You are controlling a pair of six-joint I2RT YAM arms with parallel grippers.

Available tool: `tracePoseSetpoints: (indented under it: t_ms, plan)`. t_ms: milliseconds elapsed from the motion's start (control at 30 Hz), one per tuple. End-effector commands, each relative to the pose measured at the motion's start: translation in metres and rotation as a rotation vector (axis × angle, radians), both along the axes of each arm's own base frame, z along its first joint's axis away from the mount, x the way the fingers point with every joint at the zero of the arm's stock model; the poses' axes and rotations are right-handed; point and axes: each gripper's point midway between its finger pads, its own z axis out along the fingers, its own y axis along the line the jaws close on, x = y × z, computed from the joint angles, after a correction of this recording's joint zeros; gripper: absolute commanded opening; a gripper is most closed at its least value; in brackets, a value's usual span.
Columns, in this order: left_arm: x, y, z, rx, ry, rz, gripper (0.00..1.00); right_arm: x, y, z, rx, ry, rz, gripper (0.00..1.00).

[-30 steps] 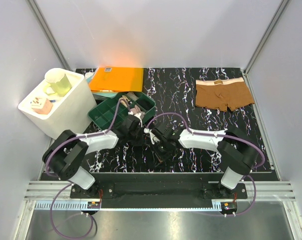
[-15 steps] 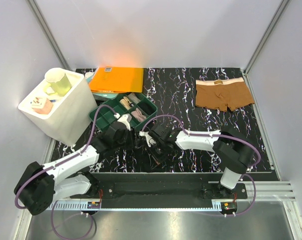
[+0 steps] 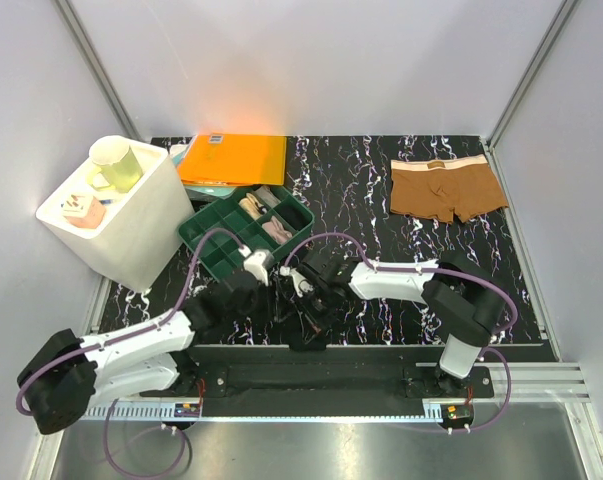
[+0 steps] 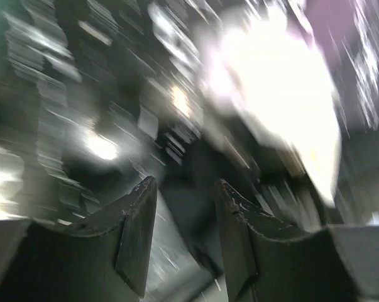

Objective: Roll the underwear
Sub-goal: Roll the underwear to the center of the board.

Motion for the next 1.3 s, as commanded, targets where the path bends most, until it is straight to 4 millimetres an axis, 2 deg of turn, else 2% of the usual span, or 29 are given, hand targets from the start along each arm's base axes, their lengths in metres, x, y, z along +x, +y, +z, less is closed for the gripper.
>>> tracePoseSetpoints:
  t_ms: [0,67,133,267,400,433,567,833,933,1267]
  plan:
    - [-0.027,-0.025,0.013,-0.119,-0.036,-0.137,0.45,0.019,0.001,-0.010,-0.026,-0.054,-0.065,0.00]
    - [-0.027,-0.018,0.007,-0.111,-0.021,-0.098,0.45,0.020,0.000,-0.009,-0.027,-0.053,-0.073,0.00]
    - [-0.025,-0.016,0.010,-0.118,-0.029,-0.078,0.46,0.021,-0.001,-0.009,-0.030,-0.055,-0.080,0.00]
    - [-0.026,-0.019,0.018,-0.133,-0.075,-0.095,0.47,0.025,-0.001,-0.009,-0.029,-0.065,-0.084,0.00]
    - [-0.033,-0.027,0.015,-0.136,-0.084,-0.138,0.47,0.032,-0.002,-0.008,-0.025,-0.073,-0.094,0.00]
    - [-0.040,-0.030,0.009,-0.132,-0.072,-0.159,0.47,0.034,-0.002,-0.007,-0.020,-0.075,-0.097,0.00]
    - [-0.045,-0.036,0.002,-0.133,-0.064,-0.180,0.47,0.039,-0.001,-0.007,-0.018,-0.078,-0.102,0.00]
    - [-0.040,-0.032,-0.019,-0.082,-0.033,-0.129,0.45,0.042,0.000,-0.007,-0.013,-0.077,-0.099,0.00]
    - [-0.037,-0.030,-0.023,-0.070,-0.026,-0.096,0.42,0.042,-0.001,-0.007,-0.013,-0.075,-0.100,0.00]
    - [-0.037,-0.022,-0.046,0.002,0.043,-0.041,0.13,0.044,-0.002,-0.002,-0.009,-0.084,-0.114,0.00]
